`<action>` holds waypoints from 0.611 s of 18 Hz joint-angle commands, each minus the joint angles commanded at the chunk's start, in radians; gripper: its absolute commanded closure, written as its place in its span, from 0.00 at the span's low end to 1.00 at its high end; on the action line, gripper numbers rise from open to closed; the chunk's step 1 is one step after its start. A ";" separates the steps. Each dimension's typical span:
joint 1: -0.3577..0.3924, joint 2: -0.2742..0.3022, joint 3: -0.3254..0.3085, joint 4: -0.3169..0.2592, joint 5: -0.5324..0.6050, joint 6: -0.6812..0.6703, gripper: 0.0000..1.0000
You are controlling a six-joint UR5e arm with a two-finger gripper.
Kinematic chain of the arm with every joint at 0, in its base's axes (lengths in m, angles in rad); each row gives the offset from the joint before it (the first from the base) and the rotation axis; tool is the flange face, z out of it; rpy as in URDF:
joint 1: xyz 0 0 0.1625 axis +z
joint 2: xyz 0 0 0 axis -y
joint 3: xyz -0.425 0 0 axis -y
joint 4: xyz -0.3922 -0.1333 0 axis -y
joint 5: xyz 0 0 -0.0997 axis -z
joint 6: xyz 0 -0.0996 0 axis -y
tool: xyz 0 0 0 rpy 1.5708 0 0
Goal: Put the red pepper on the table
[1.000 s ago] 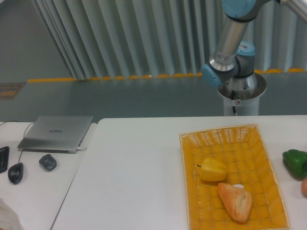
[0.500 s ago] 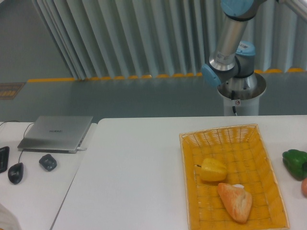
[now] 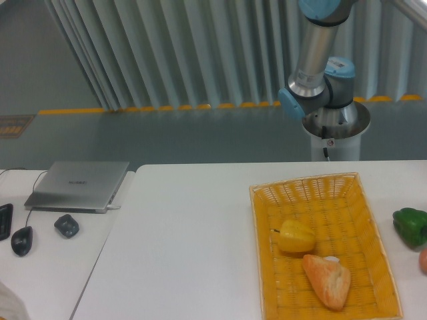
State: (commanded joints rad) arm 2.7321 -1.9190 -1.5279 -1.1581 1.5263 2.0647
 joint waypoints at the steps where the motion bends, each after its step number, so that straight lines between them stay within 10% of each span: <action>1: -0.008 0.000 0.008 -0.009 0.008 0.000 0.00; 11: -0.126 -0.017 0.064 -0.017 0.043 -0.124 0.00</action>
State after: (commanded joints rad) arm 2.6063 -1.9358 -1.4635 -1.1750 1.5693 1.9405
